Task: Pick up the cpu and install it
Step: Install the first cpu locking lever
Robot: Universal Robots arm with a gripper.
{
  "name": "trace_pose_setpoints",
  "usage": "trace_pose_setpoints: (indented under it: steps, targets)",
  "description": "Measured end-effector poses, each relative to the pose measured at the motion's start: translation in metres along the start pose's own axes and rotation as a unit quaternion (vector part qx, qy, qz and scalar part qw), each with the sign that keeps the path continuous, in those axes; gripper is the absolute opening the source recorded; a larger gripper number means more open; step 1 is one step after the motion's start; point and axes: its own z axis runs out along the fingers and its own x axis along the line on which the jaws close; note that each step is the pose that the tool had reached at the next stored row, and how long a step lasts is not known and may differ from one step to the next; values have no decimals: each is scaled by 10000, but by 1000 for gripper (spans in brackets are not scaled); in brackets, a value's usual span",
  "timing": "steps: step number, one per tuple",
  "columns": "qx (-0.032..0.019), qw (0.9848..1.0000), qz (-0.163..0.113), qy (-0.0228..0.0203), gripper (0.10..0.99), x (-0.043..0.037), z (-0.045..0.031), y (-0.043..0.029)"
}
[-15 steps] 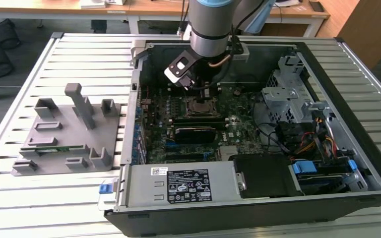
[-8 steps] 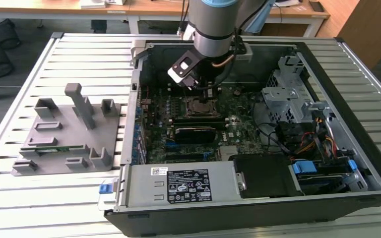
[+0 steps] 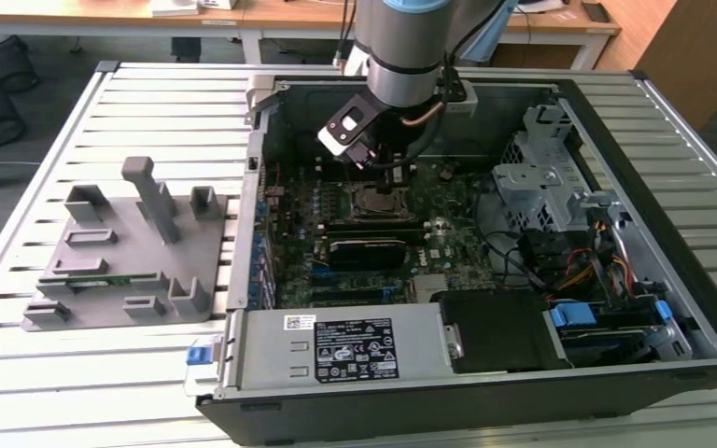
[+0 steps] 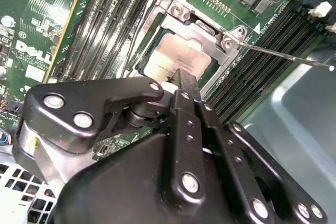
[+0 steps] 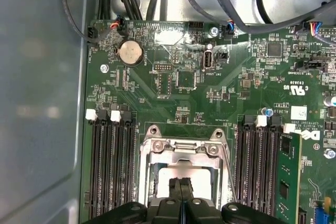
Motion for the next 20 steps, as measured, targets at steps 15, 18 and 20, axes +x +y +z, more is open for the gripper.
trace_pose_setpoints:
  steps: [15, 18, 20]
  targets:
    - [0, 10000, -1, 0, 106, 19, -304, 1]
    - [-1, 10000, -1, 1, 106, 24, -388, 2]
    - [-1, 10000, -1, 1, 106, 28, -446, 2]
